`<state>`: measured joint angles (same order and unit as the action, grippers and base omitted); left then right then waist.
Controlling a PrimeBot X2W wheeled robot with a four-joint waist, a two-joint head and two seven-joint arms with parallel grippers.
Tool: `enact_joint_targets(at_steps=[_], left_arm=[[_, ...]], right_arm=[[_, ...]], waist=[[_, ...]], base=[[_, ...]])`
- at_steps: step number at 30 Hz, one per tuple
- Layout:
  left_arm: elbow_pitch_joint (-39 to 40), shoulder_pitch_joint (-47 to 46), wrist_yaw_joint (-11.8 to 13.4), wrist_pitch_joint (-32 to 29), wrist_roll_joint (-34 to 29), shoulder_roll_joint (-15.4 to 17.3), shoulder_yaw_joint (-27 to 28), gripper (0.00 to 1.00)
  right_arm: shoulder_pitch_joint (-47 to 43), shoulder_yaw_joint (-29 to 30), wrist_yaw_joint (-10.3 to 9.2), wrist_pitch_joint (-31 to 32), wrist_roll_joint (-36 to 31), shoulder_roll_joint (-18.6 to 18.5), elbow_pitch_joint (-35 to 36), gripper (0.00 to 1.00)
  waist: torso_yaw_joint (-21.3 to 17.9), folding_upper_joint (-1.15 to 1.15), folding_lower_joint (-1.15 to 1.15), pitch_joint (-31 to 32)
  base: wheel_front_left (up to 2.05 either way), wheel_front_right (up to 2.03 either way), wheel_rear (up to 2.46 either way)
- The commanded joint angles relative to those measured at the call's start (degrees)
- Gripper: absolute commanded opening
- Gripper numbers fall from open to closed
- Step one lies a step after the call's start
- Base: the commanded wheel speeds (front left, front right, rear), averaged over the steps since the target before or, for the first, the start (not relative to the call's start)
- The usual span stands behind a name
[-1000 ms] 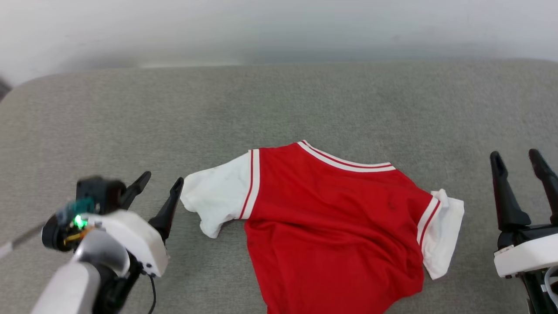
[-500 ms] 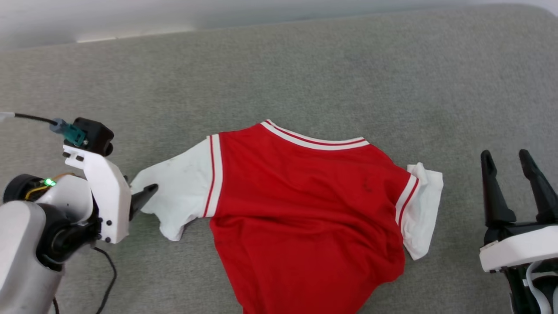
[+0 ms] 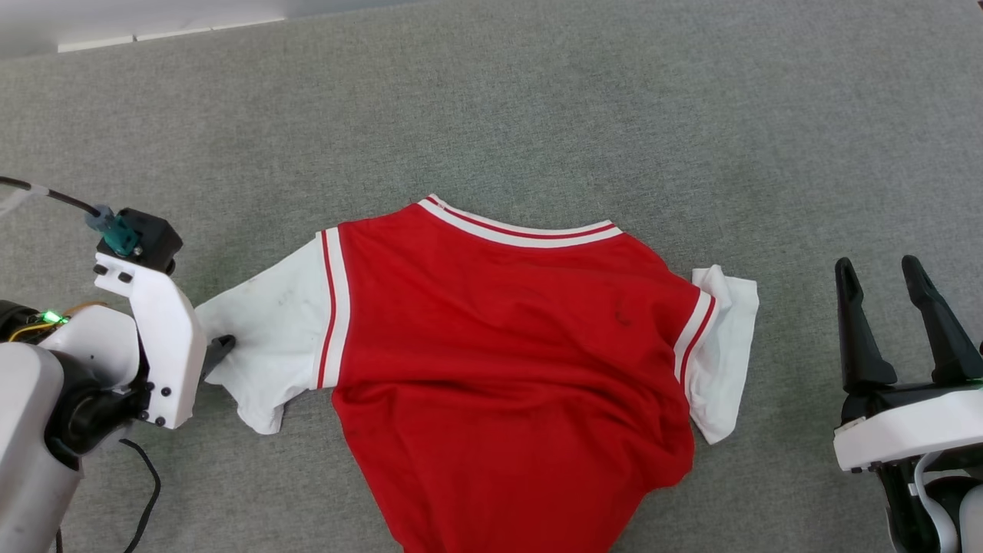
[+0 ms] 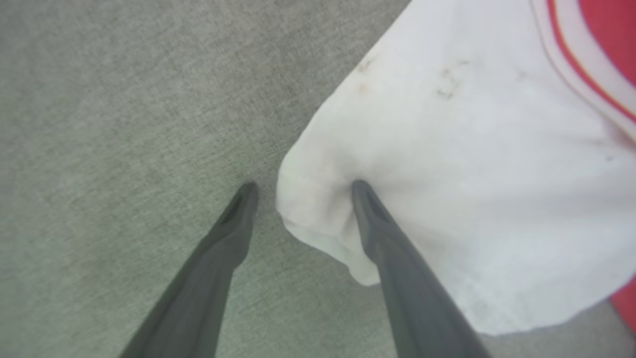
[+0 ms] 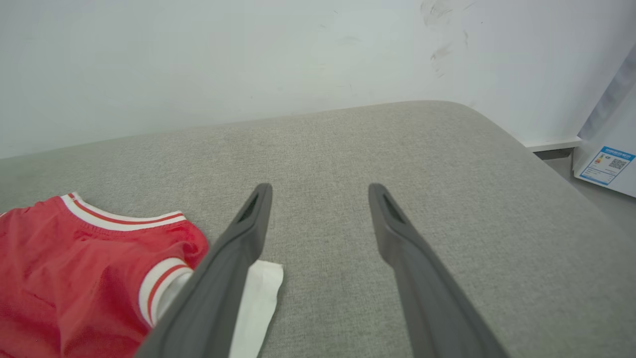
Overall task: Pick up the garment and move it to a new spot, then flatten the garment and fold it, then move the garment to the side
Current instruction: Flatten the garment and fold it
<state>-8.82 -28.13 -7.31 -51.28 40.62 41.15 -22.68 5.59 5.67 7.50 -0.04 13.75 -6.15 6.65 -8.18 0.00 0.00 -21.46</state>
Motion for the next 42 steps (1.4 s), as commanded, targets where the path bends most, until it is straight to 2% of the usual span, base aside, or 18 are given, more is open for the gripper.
enact_joint_targets(at_steps=[1,6,11,12,13,15,19,22,29,33,40,41,42], left_arm=[[-1.48,3.02,-0.08,-0.76,0.85,-1.53,-2.04,0.0],[-0.93,2.71,0.41,3.77,-0.37,-1.32,-0.67,0.0],[2.61,3.24,1.78,10.53,-2.12,-0.75,1.83,0.0],[3.81,3.8,2.0,11.6,-1.68,-1.09,2.23,0.0],[9.04,5.99,2.53,13.75,-1.53,-0.58,3.31,0.0],[13.18,7.43,3.11,14.47,-1.62,-0.1,3.71,0.0],[21.0,10.18,3.93,16.01,-2.2,0.57,4.07,0.0],[26.3,11.15,4.58,16.29,-2.47,0.61,4.06,0.0],[33.72,10.42,4.48,17.2,-3.17,-0.58,2.81,0.0],[34.76,9.29,4.17,17.41,-3.68,-1.43,1.9,0.0],[34.59,8.67,3.81,18.47,-3.83,-2.11,1.22,0.0],[33.93,9.14,3.7,18.93,-3.54,-2.12,1.26,0.0],[33.6,9.36,3.8,19.26,-3.56,-2.11,1.4,0.0]], right_arm=[[0.48,0.0,-0.02,-0.29,-0.6,-0.13,-0.27,1.0],[0.16,0.16,-0.02,2.09,-1.5,-1.26,-0.98,1.0],[-0.49,-0.39,-0.03,9.98,-1.08,-4.85,-0.7,1.0],[-0.7,-0.78,-0.02,12.32,-0.8,-5.88,-0.43,1.0],[-1.22,-1.76,-0.03,22.2,0.2,-9.26,-0.41,1.0],[-0.99,-2.2,-0.03,29.61,1.01,-11.48,0.0,1.0],[1.79,-2.39,-0.03,40.74,3.24,-14.32,1.02,1.0],[4.08,-3.12,-0.03,46.45,3.57,-15.86,0.99,1.0],[8.42,-6.27,-0.03,52.15,3.66,-17.52,-3.03,1.0],[9.3,-8.84,-0.03,52.07,3.07,-18.33,-6.22,1.0],[6.98,-13.2,0.01,51.54,3.88,-17.42,-12.4,1.0],[6.01,-14.34,0.07,50.55,4.36,-17.58,-14.67,0.0],[6.0,-14.26,0.06,49.77,3.97,-18.01,-15.08,0.0]], waist=[[-0.01,0.0,0.0,0.01],[0.43,0.0,0.0,1.38],[2.16,0.0,0.0,4.06],[2.6,0.0,0.0,4.54],[4.07,0.0,0.0,5.69],[5.24,0.0,0.0,6.1],[7.5,0.0,0.0,5.98],[9.25,0.0,0.0,5.23],[12.59,0.0,0.0,2.82],[14.01,0.0,0.0,1.65],[15.4,0.0,0.0,0.92],[15.51,0.0,0.0,1.5],[15.47,0.0,0.0,1.88]], base=[[0.0,0.0,0.0],[0.0,0.0,0.0],[0.0,0.0,0.0],[0.0,0.0,0.0],[0.0,0.0,0.0],[0.0,0.0,0.0],[0.0,0.0,0.0],[0.0,0.0,0.0],[0.0,0.0,0.0],[0.0,0.0,0.0],[0.0,0.0,0.0],[0.0,0.0,0.0],[0.0,0.0,0.0]])
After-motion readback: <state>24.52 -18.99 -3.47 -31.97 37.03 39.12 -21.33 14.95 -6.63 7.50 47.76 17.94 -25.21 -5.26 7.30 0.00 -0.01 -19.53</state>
